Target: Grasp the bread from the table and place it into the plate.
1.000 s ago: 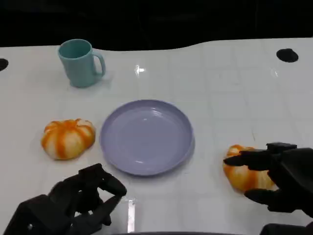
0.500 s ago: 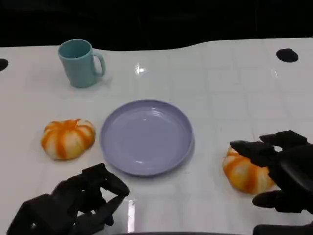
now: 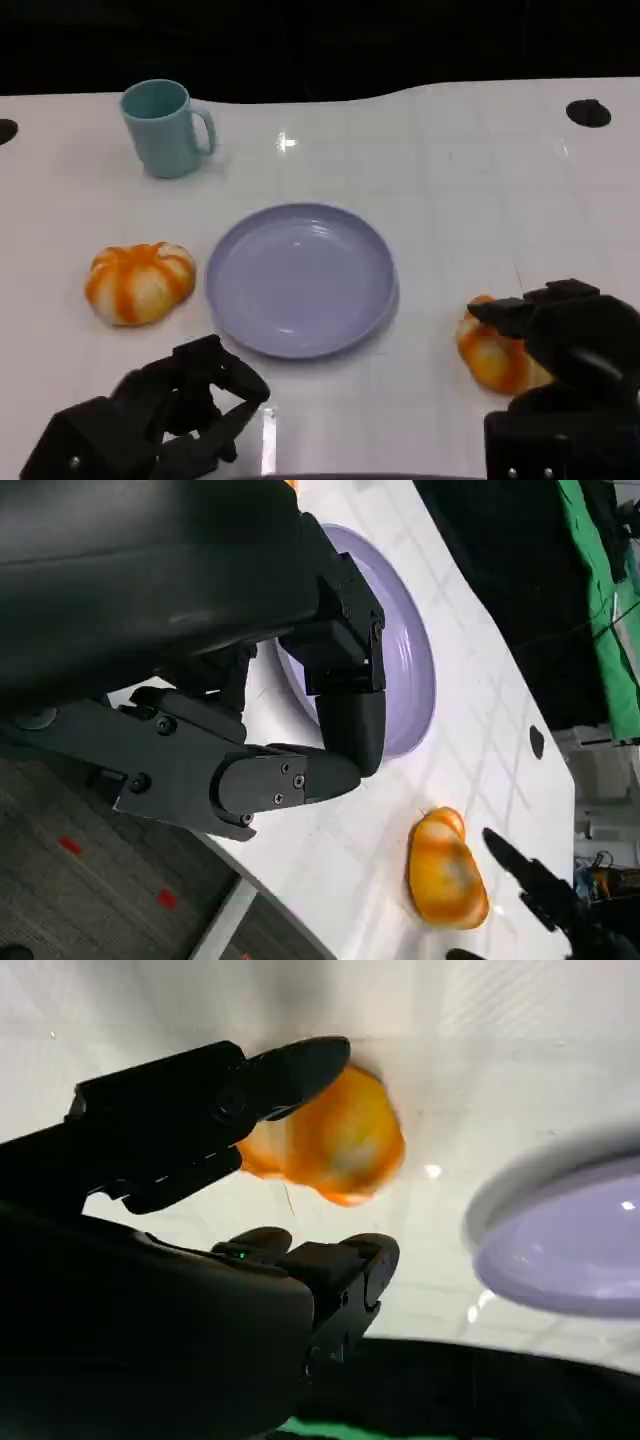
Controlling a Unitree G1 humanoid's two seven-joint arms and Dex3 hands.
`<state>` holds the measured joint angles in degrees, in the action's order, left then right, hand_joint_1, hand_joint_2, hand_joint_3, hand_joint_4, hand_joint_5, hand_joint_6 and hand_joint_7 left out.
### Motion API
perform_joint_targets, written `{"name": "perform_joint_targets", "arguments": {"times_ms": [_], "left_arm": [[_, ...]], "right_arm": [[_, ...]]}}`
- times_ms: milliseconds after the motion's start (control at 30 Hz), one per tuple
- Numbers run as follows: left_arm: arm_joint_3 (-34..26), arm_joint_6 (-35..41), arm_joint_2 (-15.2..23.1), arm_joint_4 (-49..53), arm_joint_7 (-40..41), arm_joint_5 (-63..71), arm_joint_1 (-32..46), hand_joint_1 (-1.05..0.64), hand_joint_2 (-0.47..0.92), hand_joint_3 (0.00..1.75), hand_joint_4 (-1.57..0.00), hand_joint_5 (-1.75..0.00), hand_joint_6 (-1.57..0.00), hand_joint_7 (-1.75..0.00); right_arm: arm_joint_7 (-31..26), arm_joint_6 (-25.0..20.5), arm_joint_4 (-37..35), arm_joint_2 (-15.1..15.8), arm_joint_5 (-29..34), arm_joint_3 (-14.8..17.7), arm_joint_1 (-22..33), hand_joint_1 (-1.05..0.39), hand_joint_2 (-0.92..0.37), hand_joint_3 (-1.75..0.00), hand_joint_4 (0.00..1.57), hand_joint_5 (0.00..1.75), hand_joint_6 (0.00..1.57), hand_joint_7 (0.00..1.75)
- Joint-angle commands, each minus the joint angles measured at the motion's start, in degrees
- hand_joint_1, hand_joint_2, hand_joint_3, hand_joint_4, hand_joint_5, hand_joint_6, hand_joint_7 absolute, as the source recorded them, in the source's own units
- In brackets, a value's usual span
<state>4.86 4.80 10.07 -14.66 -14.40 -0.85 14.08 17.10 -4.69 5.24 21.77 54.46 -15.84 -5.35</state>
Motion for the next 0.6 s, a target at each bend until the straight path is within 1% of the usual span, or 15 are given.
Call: {"name": "perform_joint_targets", "arguments": {"times_ms": [33,167,267,300,333,367,433,467,500,533,567,600], "left_arm": [[-0.28,0.3,0.31,-1.09,0.51,0.3,0.52,-0.41,0.92,0.47,-0.63,-1.75,-0.59,-1.35],[-0.32,0.07,0.32,-1.35,0.25,0.01,0.8,-0.39,0.92,0.46,-0.64,-1.75,-0.59,-1.35],[-0.34,0.18,0.23,-1.59,0.25,-0.14,0.97,-0.38,0.92,0.46,-0.64,-1.75,-0.58,-1.34],[-0.34,0.18,0.21,-1.62,0.25,-0.17,1.01,-0.38,0.92,0.46,-0.64,-1.75,-0.58,-1.34],[-0.32,0.13,0.21,-1.62,0.29,-0.09,1.03,-0.38,0.92,0.46,-0.64,-1.75,-0.58,-1.34],[-0.28,0.06,0.24,-1.61,0.35,0.08,1.04,-0.38,0.92,0.46,-0.64,-1.75,-0.59,-1.34],[-0.21,0.25,0.31,-1.71,0.52,0.42,1.06,-0.39,0.92,0.46,-0.64,-1.75,-0.59,-1.34],[-0.21,0.35,0.31,-1.75,0.54,0.47,1.06,-0.4,0.92,0.46,-0.64,-1.75,-0.59,-1.33],[-0.22,0.44,0.29,-1.79,0.53,0.46,1.07,-0.4,0.92,0.46,-0.64,-1.75,-0.59,-1.33],[-0.22,0.45,0.28,-1.8,0.51,0.5,1.05,-0.4,0.92,0.46,-0.64,-1.75,-0.59,-1.33],[-0.24,0.47,0.23,-1.81,0.46,0.42,1.04,-0.4,0.92,0.46,-0.64,-1.75,-0.6,-1.33],[-0.26,0.46,0.16,-1.79,0.42,0.32,1.03,-0.4,0.92,0.46,-0.64,-1.75,-0.6,-1.33]], "right_arm": [[-3.55,-0.17,-8.39,-0.2,0.47,-2.52,-4.34,-0.58,-0.91,-0.02,0.11,0.36,0.31,0.0],[-6.65,-0.86,-15.31,-1.1,0.8,-5.04,-7.72,-0.6,-0.92,-0.04,0.12,0.33,0.31,0.0],[-9.36,-0.64,-19.08,-1.6,0.37,-6.26,-9.35,-0.59,-0.92,-0.06,0.14,0.33,0.33,0.01],[-10.96,-0.15,-20.27,-1.73,0.12,-6.5,-9.72,-0.58,-0.92,-0.06,0.17,0.34,0.35,0.02],[-13.98,1.04,-21.83,-2.19,-0.77,-6.3,-9.97,-0.57,-0.92,-0.06,0.21,0.33,0.38,0.03],[-17.2,2.68,-23.28,-2.64,-2.08,-5.86,-10.1,-0.48,-0.91,-0.03,0.38,0.35,0.51,0.06],[-24.56,7.94,-26.36,-3.96,-6.56,-3.84,-10.13,-0.3,-0.9,-0.01,0.7,0.4,0.75,0.11],[-27.1,10.05,-27.57,-4.37,-8.36,-3.15,-10.22,-0.17,-0.9,-0.09,0.85,0.99,1.0,0.21],[-29.14,12.36,-28.62,-4.44,-9.83,-2.73,-10.38,-0.11,-0.86,-0.21,0.88,1.29,1.12,0.26],[-31.8,14.87,-29.88,-4.29,-10.53,-2.67,-10.69,-0.08,-0.72,-0.54,0.91,1.51,1.18,0.38],[-33.79,16.82,-31.01,-4.07,-10.96,-2.79,-11.05,-0.06,-0.56,-0.85,0.96,1.63,1.11,0.79],[-35.28,18.39,-31.96,-3.93,-11.38,-2.87,-11.38,-0.06,-0.44,-1.08,0.97,1.7,0.97,1.25]]}}
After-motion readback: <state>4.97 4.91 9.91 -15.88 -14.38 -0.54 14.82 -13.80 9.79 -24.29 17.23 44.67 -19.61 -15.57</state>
